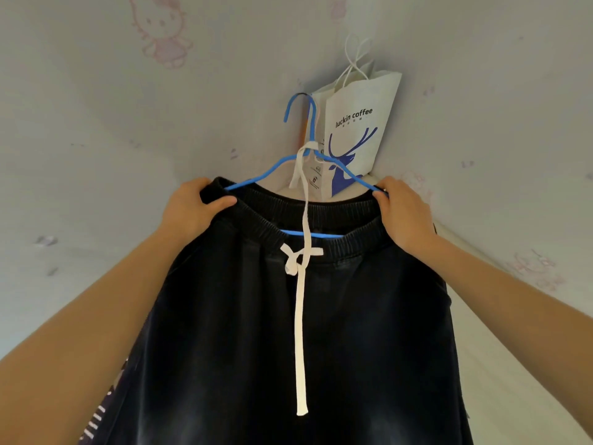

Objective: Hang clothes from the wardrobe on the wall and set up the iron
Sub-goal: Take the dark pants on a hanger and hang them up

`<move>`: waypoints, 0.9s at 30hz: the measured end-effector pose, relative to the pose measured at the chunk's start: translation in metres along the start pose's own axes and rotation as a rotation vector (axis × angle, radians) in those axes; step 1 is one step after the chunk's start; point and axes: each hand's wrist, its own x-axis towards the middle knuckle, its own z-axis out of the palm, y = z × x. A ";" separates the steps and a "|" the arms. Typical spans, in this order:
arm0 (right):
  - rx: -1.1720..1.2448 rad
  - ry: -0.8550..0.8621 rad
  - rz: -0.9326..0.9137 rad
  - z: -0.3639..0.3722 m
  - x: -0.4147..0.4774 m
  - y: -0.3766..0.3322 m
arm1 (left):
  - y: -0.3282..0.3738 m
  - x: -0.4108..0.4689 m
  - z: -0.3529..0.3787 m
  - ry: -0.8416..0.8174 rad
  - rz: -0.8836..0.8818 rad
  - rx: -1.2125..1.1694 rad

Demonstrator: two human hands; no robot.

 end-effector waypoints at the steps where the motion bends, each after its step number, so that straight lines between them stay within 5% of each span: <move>1: -0.001 -0.008 0.008 0.001 0.009 -0.001 | 0.002 0.009 0.002 0.014 -0.004 0.021; 27: -0.165 -0.208 0.120 0.145 0.058 0.055 | -0.078 0.056 0.132 0.033 -0.044 0.451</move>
